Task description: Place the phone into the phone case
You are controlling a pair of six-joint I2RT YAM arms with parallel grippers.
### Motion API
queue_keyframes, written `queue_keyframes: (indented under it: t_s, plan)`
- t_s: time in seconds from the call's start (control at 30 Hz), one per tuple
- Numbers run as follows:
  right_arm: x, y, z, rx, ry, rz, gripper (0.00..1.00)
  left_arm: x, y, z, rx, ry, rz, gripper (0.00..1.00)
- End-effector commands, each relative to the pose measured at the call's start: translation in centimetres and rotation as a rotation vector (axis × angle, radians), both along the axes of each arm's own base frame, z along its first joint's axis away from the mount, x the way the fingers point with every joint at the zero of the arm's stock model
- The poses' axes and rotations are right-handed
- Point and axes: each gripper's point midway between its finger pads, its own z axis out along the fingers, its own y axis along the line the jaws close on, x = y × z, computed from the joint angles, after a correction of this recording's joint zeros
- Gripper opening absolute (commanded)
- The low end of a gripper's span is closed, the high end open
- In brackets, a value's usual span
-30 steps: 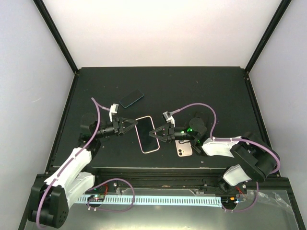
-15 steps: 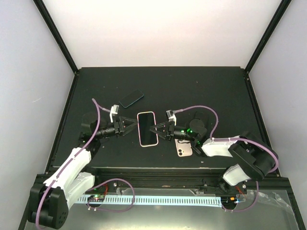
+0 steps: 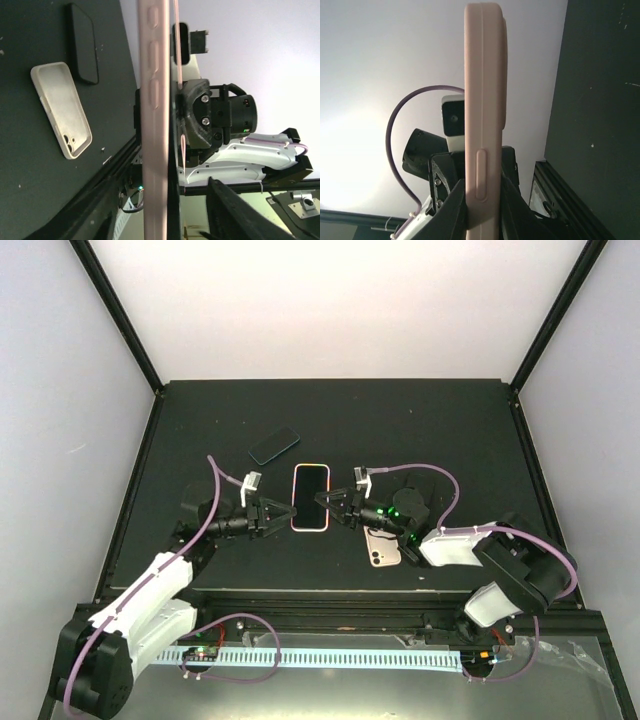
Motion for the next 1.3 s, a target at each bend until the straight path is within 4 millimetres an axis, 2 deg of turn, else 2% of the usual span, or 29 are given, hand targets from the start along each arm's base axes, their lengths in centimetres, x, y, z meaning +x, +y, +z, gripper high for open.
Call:
queue_keyframes:
  t_s: [0.0,0.13,0.33,0.47,0.67,0.8,0.9,1.0,1.07,1.27]
  plan:
    - [1.2,-0.2,2.2,0.043,-0.077,-0.062,0.14,0.1,-0.1,-0.6,0.044,0.003,0.002,0.43]
    - [1.3,-0.1,2.1,0.031,-0.080,-0.064,0.14,0.1,-0.3,-0.8,0.044,0.009,-0.012,0.39]
    - [1.3,-0.2,1.2,-0.009,-0.078,-0.067,0.14,0.4,-0.5,-0.7,0.053,0.000,-0.018,0.13]
    - [1.1,0.0,0.7,-0.050,-0.095,-0.054,0.17,0.5,-0.5,-1.4,0.086,0.010,-0.013,0.02]
    - [0.9,0.0,-0.1,-0.109,-0.099,-0.041,0.20,0.7,-0.3,-1.9,0.125,0.014,-0.003,0.02]
    - [0.6,0.2,-0.2,-0.115,-0.100,-0.019,0.13,0.9,-0.2,-1.9,0.131,0.003,0.010,0.02]
    - [0.6,0.1,-0.4,-0.118,-0.106,-0.019,0.12,1.0,-0.2,-2.1,0.135,0.010,0.011,0.02]
    - [1.1,0.0,-0.8,-0.134,-0.106,-0.022,0.12,1.2,-0.1,-2.5,0.145,0.022,0.025,0.06]
    - [1.4,-0.1,-1.0,-0.136,-0.100,-0.018,0.12,1.4,0.0,-2.7,0.152,0.026,0.037,0.14]
    - [2.9,-1.1,-2.4,-0.182,-0.095,-0.036,0.11,1.9,0.7,-4.1,0.217,0.049,0.082,0.53]
